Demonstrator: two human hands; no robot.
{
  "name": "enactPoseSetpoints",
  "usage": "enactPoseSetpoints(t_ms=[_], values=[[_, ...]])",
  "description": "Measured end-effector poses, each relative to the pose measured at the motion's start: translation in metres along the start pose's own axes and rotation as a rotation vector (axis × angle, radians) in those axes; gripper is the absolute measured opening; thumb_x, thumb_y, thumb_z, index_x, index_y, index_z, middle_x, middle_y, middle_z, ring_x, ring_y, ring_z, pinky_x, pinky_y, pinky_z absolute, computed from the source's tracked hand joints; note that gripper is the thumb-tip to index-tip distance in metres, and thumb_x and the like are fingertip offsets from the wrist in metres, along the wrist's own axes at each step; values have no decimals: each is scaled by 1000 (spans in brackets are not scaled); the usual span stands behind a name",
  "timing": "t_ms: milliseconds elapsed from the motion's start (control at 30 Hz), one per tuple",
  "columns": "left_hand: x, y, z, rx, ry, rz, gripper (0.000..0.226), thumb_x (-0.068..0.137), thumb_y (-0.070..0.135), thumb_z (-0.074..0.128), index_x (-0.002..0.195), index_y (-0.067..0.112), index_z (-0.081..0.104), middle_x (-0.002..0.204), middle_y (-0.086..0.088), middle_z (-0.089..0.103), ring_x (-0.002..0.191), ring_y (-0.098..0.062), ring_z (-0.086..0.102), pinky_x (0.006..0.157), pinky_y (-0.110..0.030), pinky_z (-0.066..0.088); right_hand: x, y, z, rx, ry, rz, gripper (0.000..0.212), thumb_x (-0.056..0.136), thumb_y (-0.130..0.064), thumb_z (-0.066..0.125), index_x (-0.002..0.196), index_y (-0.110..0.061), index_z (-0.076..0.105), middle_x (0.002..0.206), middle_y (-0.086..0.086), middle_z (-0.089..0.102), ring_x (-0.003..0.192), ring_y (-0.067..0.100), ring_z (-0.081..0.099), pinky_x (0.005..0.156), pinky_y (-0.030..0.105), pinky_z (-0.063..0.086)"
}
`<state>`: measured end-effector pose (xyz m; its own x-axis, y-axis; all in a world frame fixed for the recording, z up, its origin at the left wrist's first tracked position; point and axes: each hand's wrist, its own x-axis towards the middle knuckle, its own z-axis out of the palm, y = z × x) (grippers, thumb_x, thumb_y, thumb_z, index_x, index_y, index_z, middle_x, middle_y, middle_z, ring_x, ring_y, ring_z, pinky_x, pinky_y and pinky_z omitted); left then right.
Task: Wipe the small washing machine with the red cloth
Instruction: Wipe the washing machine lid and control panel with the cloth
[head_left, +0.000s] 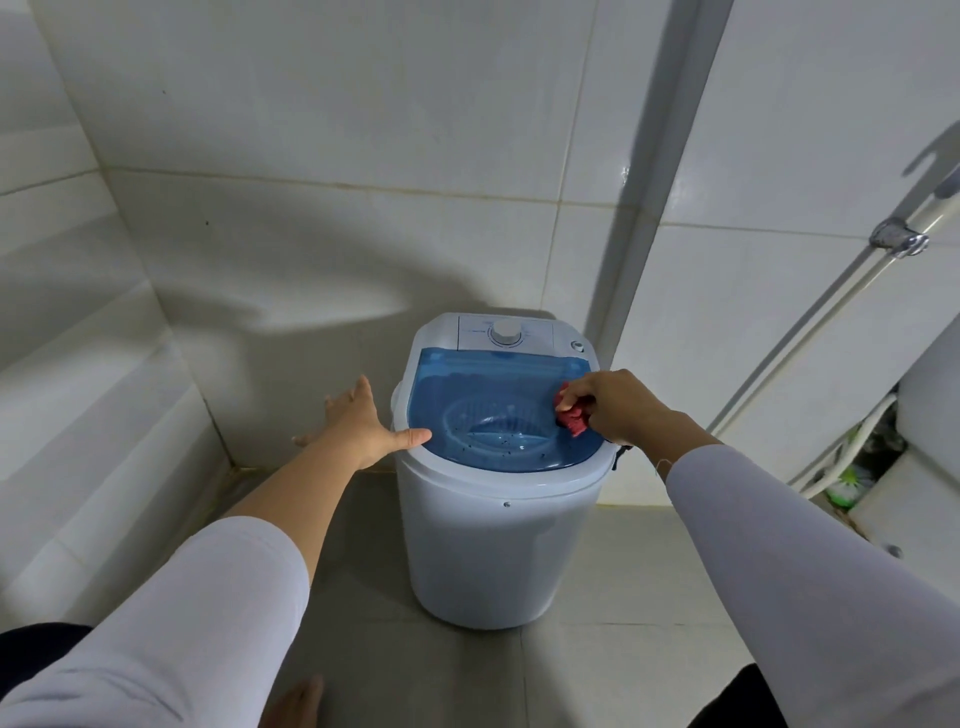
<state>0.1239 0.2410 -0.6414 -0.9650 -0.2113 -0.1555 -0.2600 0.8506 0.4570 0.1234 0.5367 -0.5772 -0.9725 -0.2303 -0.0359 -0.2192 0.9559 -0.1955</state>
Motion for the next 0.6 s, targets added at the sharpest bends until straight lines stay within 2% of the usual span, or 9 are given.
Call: enactPoseSetpoints(t_ms=[233,433,600], values=[[0,-1,1,1,19,-9,130,59,73,70,153,19,-2,160,-9,13,148,-31,6,112,-61,23,-7,9,2,51,38,54,33,85,1,56,110,-17,69,120,5,65,111,25,56,96,27,43],[-2,0,2,1,38,-17,127,61,73,68,153,17,0,160,-9,15,148,-30,8,112,-61,22,-18,11,1,104,48,104,31,84,2,58,106,-15,71,116,7,66,107,25,58,97,31,49],[-15,9,0,22,51,-32,119,68,70,66,153,19,-1,161,-6,11,149,-30,6,111,-68,14,-34,15,-7,114,29,143,31,86,3,55,105,-13,72,111,7,68,104,24,60,92,28,49]])
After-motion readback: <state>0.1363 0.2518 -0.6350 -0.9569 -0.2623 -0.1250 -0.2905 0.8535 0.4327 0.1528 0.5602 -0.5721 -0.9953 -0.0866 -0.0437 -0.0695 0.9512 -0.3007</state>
